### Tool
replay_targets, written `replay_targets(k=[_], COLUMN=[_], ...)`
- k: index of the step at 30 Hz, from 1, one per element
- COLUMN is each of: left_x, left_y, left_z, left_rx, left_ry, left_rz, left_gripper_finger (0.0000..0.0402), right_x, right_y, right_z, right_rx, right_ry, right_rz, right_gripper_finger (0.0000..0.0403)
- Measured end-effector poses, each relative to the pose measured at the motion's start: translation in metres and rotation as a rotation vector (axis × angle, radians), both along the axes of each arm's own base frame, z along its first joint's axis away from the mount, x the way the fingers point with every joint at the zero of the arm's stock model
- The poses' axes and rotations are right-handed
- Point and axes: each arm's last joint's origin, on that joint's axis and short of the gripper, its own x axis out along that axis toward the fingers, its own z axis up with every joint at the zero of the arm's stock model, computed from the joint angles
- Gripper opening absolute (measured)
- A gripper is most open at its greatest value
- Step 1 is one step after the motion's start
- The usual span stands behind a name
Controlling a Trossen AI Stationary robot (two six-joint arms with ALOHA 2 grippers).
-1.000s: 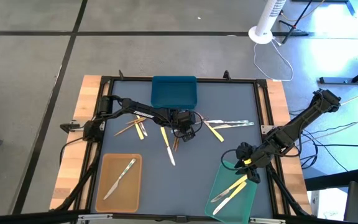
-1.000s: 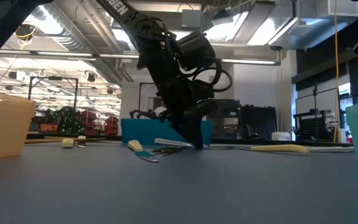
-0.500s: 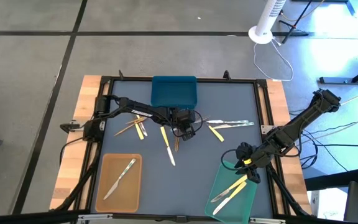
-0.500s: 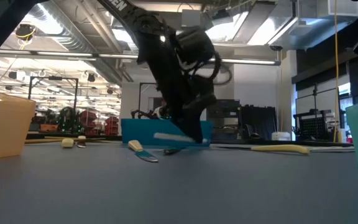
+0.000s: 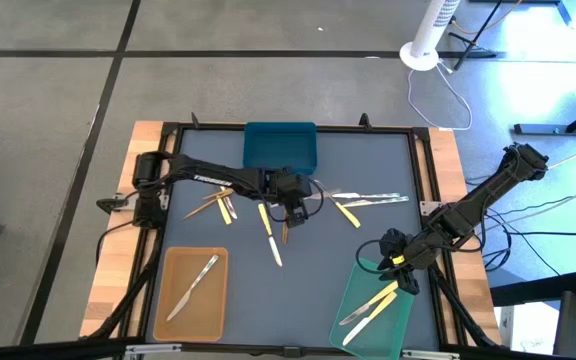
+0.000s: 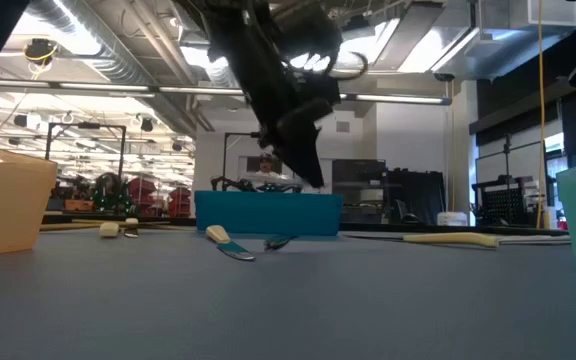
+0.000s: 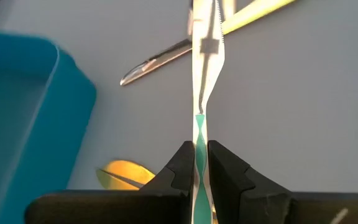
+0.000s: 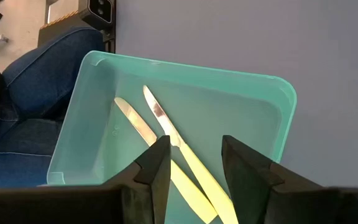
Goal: Sort silverware by color (type)
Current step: Put the green patterned knife into the orange bin
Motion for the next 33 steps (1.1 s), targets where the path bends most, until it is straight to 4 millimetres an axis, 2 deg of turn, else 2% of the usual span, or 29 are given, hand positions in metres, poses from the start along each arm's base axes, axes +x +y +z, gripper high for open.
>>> replay_targets(k=[9, 15, 22, 26, 33], left_x=[-0.014, -0.016, -0.019, -0.021, -0.021], left_y=[-0.033, -0.06, -0.09, -0.105, -0.131], left_z=[0.025, 0.03, 0.03, 0.032, 0.037], left_rx=[0.13, 0.201, 0.294, 0.375, 0.508], left_ry=[0.07, 0.076, 0.097, 0.087, 0.04], left_rz=[-0.276, -0.436, -0.54, -0.542, -0.623], left_gripper_finger=[0.0025, 0.0025, 0.0025, 0.0025, 0.0025], right_x=[0.001, 0.003, 0.012, 0.019, 0.038], right_y=[-0.001, -0.003, 0.0, 0.001, -0.016], right_z=[0.0, 0.001, 0.012, 0.02, 0.032], right_rx=[-0.031, -0.078, -0.056, -0.016, 0.1], right_ry=[-0.026, -0.073, -0.245, -0.352, -0.431], right_rz=[-0.035, -0.095, -0.204, -0.274, -0.36], right_gripper_finger=[0.0131, 0.0131, 0.0131, 0.0131, 0.0131])
